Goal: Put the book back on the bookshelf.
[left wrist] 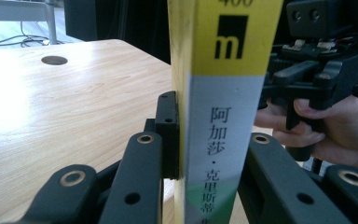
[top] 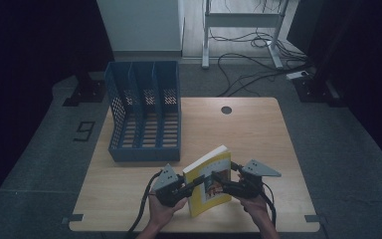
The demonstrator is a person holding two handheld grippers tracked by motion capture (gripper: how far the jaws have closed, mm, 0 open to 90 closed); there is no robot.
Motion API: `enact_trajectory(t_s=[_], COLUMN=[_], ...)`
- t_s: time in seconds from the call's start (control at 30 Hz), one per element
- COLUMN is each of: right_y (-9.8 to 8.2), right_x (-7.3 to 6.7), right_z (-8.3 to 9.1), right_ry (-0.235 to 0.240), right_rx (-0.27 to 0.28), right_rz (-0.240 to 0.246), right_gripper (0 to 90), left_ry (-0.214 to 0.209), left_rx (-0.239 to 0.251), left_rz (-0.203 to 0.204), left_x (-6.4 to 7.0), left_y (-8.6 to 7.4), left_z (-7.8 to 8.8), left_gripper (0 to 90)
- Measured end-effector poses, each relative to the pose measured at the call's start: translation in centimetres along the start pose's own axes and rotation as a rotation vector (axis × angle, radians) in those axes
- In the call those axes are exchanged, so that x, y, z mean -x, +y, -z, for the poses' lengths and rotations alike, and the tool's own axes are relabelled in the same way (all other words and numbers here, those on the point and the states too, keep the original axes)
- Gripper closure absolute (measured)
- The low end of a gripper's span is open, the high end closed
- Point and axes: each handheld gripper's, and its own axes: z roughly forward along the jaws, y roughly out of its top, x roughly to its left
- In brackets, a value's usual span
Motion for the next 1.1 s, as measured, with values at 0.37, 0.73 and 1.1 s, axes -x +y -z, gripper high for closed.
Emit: enact_trajectory(t_s=[0.37, 0.73, 1.1], right_y=[0.9, 0.6, 0.2], right_x=[-1.0, -0.8, -0.9], right_z=[-0.4, -0.7, -0.6], right_ry=[-0.027, -0.016, -0.003], right_rx=[0.011, 0.041, 0.058], right_rz=[0.05, 0.064, 0.071], right_gripper=[25.0, 25.8, 27.9], left_ry=[0.022, 0.025, 0.043], left_rx=[0.03, 0.035, 0.029], left_rz=[-0.043, -0.066, -0.05], left_x=[0.3, 0.0, 0.2], left_y=[0.8, 0.1, 0.3], left_z=[0.5, 0.5, 0.4], left_gripper=[75.6, 74.9, 74.5])
